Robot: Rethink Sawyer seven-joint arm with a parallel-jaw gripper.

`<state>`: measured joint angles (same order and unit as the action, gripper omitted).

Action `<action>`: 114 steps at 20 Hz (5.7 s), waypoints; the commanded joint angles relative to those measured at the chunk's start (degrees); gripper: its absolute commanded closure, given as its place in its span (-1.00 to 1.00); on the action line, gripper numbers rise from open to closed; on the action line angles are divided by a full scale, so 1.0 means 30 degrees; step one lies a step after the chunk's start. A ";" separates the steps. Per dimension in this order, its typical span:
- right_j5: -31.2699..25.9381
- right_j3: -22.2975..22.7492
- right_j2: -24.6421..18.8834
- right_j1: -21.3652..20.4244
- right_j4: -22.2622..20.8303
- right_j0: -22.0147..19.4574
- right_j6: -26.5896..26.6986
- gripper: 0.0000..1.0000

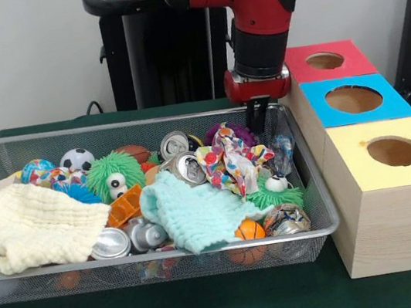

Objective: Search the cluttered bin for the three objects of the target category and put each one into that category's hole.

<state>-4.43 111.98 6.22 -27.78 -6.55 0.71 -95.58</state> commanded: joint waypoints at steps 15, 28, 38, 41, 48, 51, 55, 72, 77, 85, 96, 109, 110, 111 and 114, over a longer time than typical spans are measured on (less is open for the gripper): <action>0.2906 0.0197 -0.1641 0.3022 0.0453 -0.0376 -0.3791 1.00; 0.1211 0.2321 -0.1246 -0.0809 0.0460 -0.0145 -0.3627 1.00; -0.0056 0.2424 -0.1478 -0.1884 0.0417 -0.0927 -0.2886 1.00; -0.0179 0.2581 -0.1579 -0.2218 0.0367 -0.1206 -0.2814 1.00; 0.0807 0.3214 -0.1796 -0.1836 -0.0206 -0.2146 -0.2677 1.00; 0.1047 0.3315 -0.1765 -0.1778 -0.0458 -0.2585 -0.2535 1.00; 0.1117 0.3379 -0.1824 -0.1783 -0.0796 -0.3340 -0.2226 1.00; 0.2451 0.3799 -0.1143 -0.1374 -0.1420 -0.3169 -0.2775 1.00; 0.2247 0.3721 -0.1142 -0.1472 -0.1246 -0.2930 -0.2779 1.00; 0.1772 0.3492 -0.1400 -0.1689 -0.1142 -0.2833 -0.2607 1.00; 0.1547 0.4007 -0.0998 -0.2555 -0.1200 -0.1718 -0.2586 1.00; 0.2729 0.5105 -0.0542 -0.2552 -0.0900 0.0921 -0.3363 1.00; 0.3030 0.5361 -0.0513 -0.2543 -0.0871 0.1150 -0.3516 1.00; 0.3245 0.5545 -0.0468 -0.2594 -0.0756 0.1418 -0.3686 1.00; 0.3999 0.6000 -0.0366 -0.2609 -0.0465 0.2195 -0.4139 1.00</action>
<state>2.88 128.09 8.00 -35.38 -8.47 5.35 -95.58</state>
